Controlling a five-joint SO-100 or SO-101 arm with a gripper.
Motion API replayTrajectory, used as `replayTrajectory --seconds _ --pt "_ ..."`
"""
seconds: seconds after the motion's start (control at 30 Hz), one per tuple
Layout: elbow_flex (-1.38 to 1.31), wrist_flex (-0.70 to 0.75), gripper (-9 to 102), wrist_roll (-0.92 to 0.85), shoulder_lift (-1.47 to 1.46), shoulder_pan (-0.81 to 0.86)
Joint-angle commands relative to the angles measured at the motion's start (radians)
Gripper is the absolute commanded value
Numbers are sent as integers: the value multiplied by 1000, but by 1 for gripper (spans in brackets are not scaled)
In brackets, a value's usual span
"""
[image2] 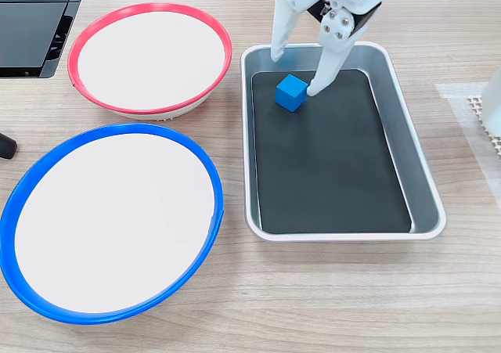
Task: Move a blue block from tray to blue dish
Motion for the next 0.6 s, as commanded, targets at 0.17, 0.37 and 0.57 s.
replayTrajectory --seconds 0.17,0.37,0.57 --pt "18 -14 24 40 -26 -15" --pt "-15 -25 24 63 -86 -32" --pt "-84 -44 20 63 -173 -34"
